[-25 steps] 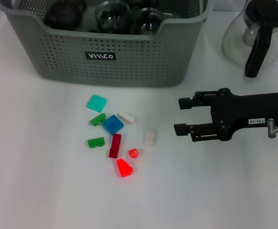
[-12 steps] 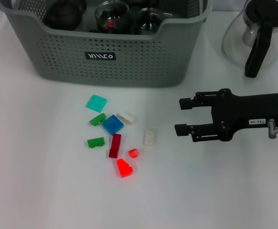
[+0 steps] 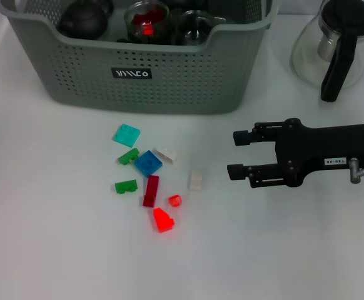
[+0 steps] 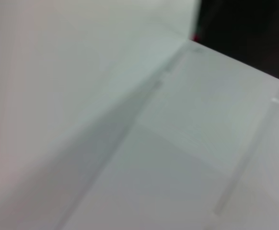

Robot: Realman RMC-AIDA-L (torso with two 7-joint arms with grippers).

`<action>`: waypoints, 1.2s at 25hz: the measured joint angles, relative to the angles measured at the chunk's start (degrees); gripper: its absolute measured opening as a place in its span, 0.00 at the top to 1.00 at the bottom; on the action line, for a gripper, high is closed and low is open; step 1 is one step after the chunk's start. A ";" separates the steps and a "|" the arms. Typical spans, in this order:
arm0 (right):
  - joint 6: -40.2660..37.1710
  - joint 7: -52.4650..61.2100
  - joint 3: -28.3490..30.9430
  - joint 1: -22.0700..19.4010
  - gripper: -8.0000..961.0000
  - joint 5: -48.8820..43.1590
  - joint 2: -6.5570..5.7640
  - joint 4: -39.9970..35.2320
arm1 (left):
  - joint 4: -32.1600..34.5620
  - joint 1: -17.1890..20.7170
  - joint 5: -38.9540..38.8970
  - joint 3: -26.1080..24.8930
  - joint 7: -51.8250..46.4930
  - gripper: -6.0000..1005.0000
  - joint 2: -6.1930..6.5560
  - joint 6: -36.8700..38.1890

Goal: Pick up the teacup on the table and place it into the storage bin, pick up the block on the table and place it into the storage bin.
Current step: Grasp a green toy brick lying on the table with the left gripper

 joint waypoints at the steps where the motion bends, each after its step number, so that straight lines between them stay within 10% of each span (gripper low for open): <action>1: -0.04 0.02 0.07 0.01 0.21 0.00 0.02 0.00 | -1.62 0.86 0.18 -0.48 1.60 0.26 0.64 2.90; 8: 0.00 0.24 0.21 0.11 0.21 0.30 0.07 0.00 | 6.08 8.15 14.98 1.20 6.76 0.26 -0.31 6.54; 18: -0.17 -1.27 0.77 -0.04 0.21 0.67 0.41 0.00 | 16.07 7.02 38.98 12.20 13.14 0.28 -3.63 4.69; 22: -0.61 -1.96 0.49 -0.04 0.21 0.70 0.53 0.00 | 20.45 5.36 46.70 15.47 11.25 0.29 -6.56 2.04; 23: -0.78 -1.96 0.54 -0.04 0.21 0.70 0.53 0.00 | 25.98 4.61 53.59 16.94 10.34 0.29 -10.00 -0.09; 27: -1.14 -1.96 0.83 -0.04 0.21 0.71 0.53 0.00 | 33.50 4.53 60.77 19.74 10.38 0.30 -14.95 -2.58; 30: -1.16 -1.96 0.83 0.06 0.21 0.71 0.58 0.00 | 36.04 5.41 62.65 24.46 9.56 0.33 -16.47 -6.33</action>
